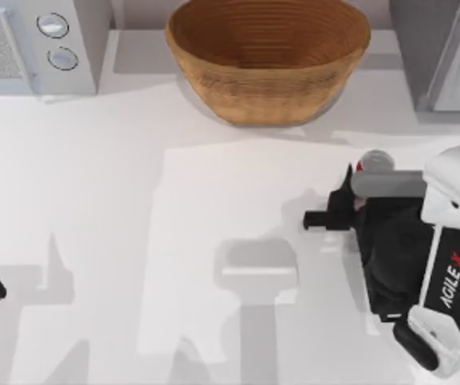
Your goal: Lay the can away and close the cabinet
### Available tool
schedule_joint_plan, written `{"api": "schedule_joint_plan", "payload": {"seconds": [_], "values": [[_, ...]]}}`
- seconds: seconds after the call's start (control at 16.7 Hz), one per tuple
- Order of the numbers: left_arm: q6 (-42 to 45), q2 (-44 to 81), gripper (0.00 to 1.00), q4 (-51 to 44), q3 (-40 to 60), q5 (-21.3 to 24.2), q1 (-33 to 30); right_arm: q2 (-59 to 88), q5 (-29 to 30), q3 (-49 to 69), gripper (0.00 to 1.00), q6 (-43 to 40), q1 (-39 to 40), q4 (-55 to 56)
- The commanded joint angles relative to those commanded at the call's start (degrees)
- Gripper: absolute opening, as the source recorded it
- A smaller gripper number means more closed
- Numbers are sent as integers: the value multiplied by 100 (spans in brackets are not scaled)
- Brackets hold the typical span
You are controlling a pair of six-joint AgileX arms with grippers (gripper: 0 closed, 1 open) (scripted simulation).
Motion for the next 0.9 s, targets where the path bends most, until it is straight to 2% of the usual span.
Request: {"api": "schedule_joint_plan", "payload": {"seconds": [0.42, 0.9], "values": [[0, 0, 100, 0, 0, 0, 0, -318, 0, 42, 0, 28, 5, -243], [0, 0, 100, 0, 0, 0, 0, -2178, -13, 70, 0, 13, -2, -2274]]}}
